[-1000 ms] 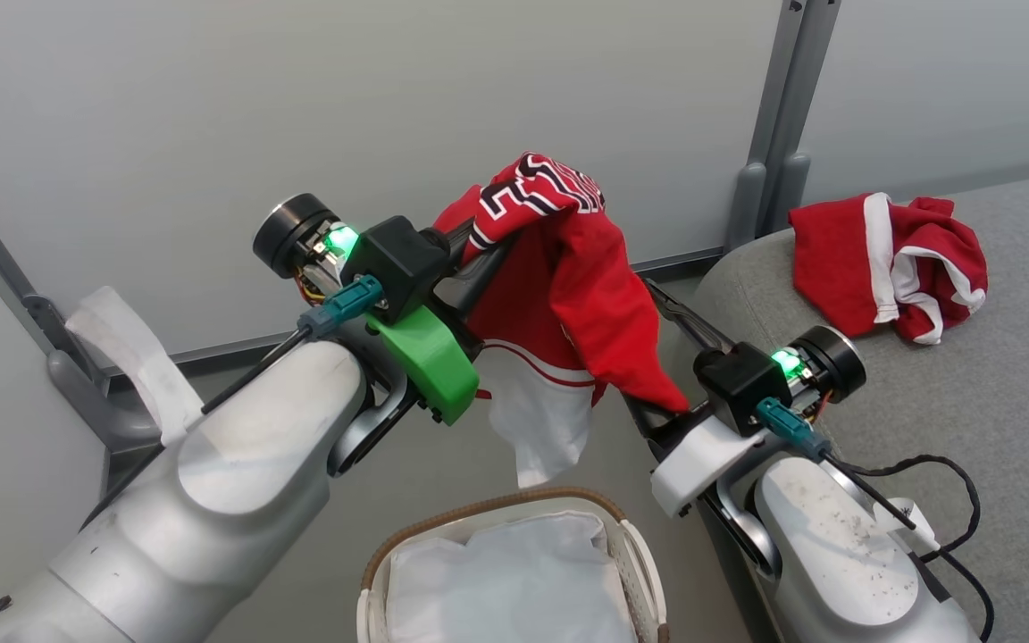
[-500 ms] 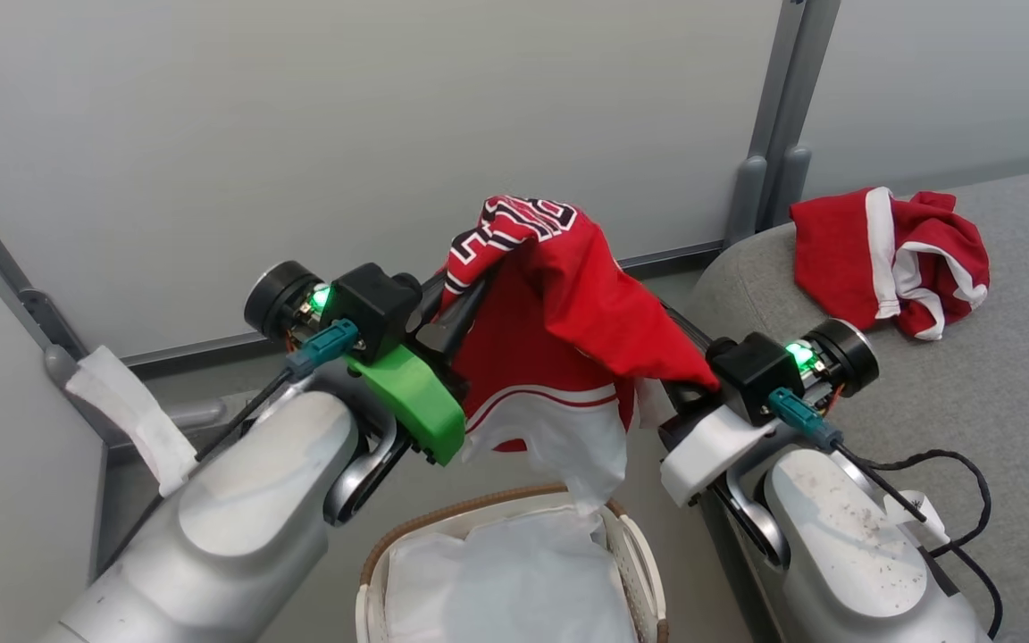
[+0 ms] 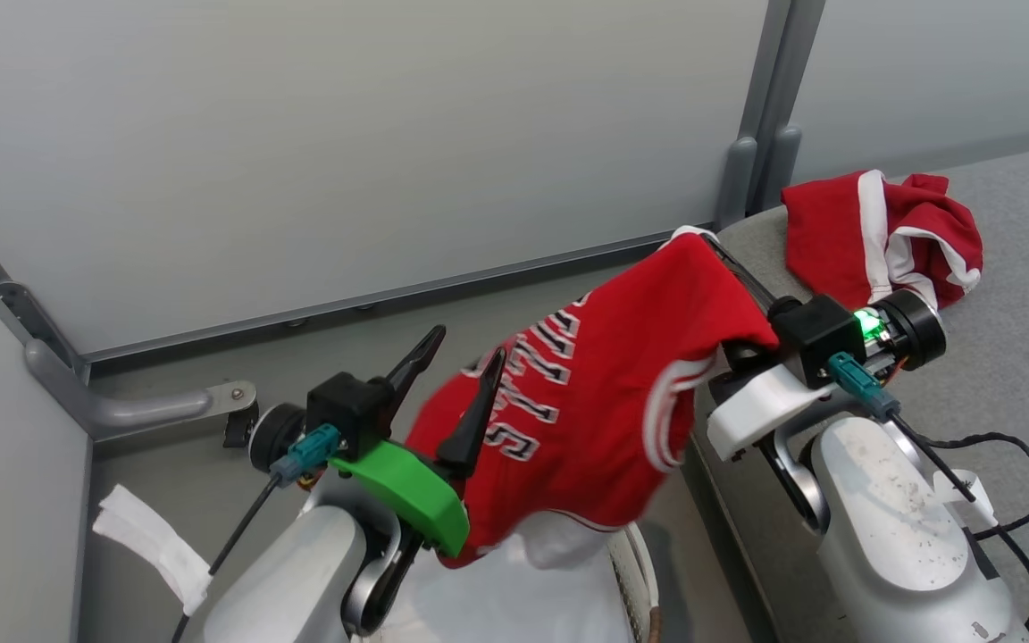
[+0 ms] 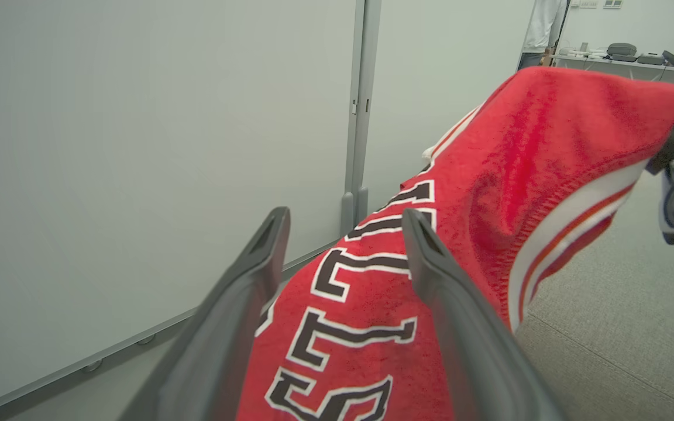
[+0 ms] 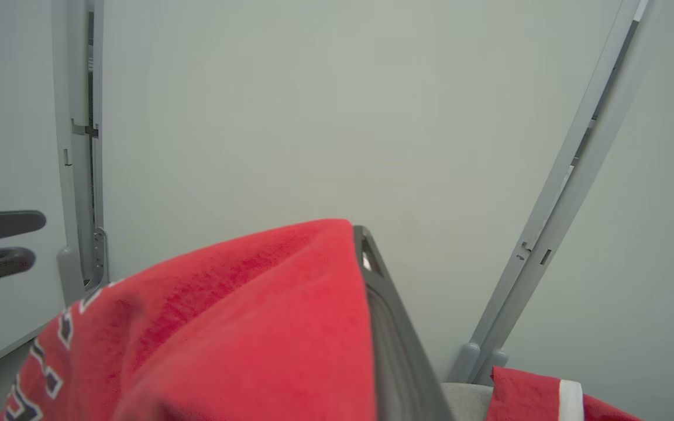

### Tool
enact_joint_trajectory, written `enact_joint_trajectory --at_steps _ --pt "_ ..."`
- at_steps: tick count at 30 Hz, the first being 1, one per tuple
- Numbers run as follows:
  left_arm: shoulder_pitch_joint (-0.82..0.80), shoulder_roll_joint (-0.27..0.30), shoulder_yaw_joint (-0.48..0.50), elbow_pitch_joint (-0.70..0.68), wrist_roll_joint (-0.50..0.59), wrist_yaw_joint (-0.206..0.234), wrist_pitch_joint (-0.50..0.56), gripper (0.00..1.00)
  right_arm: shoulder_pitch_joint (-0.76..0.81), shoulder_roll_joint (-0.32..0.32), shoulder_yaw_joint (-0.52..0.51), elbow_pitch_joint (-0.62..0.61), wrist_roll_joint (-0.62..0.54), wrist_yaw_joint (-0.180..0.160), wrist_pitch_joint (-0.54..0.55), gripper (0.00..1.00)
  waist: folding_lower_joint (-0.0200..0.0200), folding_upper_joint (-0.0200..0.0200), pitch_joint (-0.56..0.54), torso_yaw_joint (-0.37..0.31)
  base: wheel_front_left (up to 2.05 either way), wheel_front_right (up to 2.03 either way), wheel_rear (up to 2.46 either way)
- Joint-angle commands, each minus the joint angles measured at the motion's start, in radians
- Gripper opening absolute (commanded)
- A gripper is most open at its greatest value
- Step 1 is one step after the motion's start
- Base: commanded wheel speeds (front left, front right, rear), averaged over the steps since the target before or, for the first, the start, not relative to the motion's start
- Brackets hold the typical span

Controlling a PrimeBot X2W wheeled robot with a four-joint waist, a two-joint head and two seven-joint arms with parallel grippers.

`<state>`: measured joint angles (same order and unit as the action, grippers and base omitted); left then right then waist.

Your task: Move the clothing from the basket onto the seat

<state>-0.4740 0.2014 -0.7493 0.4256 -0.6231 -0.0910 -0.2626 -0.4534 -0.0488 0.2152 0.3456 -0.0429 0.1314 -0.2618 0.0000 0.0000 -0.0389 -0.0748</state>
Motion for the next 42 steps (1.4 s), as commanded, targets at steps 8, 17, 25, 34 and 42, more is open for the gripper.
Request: enact_joint_trajectory --at_steps 8,17,25,34,42 --pt "0.157 -0.055 0.111 0.01 0.067 -0.023 -0.002 1.0 0.016 -0.003 -0.078 -0.014 -0.051 -0.001 -0.005 0.0 0.0 0.0 0.01 -0.033 0.0 0.0 0.0" --pt "0.229 -0.107 0.161 0.009 0.132 -0.038 -0.002 1.0 0.038 -0.005 -0.178 -0.033 -0.104 -0.001 -0.005 0.0 0.0 0.0 0.007 -0.078 0.0 0.0 0.0" --pt "0.239 -0.123 0.156 -0.006 0.156 -0.04 -0.002 1.0 0.021 -0.026 -0.211 -0.044 -0.118 -0.001 -0.005 0.0 0.0 0.0 0.017 -0.164 0.0 0.0 0.0" --pt "0.221 -0.129 0.135 -0.033 0.163 -0.041 -0.002 1.0 -0.009 -0.059 -0.225 -0.049 -0.123 -0.001 -0.005 0.0 0.0 0.0 0.063 -0.282 0.0 0.0 0.0" --pt "0.192 -0.126 0.111 -0.047 0.171 -0.041 -0.002 1.0 -0.025 -0.075 -0.244 -0.051 -0.117 -0.001 -0.005 0.0 0.0 0.0 0.124 -0.328 0.0 0.0 0.0"
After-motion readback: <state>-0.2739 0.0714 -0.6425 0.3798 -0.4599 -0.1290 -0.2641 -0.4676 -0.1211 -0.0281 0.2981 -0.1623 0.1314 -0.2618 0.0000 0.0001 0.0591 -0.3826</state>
